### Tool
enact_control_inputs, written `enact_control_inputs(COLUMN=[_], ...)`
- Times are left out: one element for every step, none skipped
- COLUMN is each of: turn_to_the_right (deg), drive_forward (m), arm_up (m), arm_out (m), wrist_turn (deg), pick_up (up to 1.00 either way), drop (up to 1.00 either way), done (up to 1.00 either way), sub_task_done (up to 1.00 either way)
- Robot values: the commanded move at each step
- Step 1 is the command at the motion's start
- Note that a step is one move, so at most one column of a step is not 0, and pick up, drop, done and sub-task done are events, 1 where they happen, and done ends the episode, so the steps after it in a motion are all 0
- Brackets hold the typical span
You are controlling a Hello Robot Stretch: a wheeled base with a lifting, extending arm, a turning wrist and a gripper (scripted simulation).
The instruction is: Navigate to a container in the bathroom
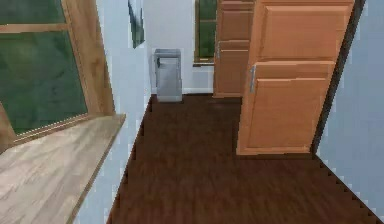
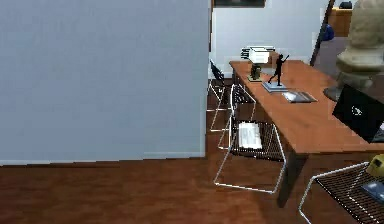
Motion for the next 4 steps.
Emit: enact_control_inputs(turn_to_the_right=[0.0, 0.0, 6.0, 0.0], drive_forward=[1.00, 1.00, 0.00, 0.25], arm_up=[0.00, 0.00, 0.00, 0.00], arm_out=[0.00, 0.00, 0.00, 0.00], wrist_turn=[0.0, 0.0, 0.0, 0.0], pick_up=[0.00, 0.00, 0.00, 0.00], drop=[0.00, 0.00, 0.00, 0.00], done=[0.00, 0.00, 0.00, 0.00], sub_task_done=[0.00, 0.00, 0.00, 0.00])
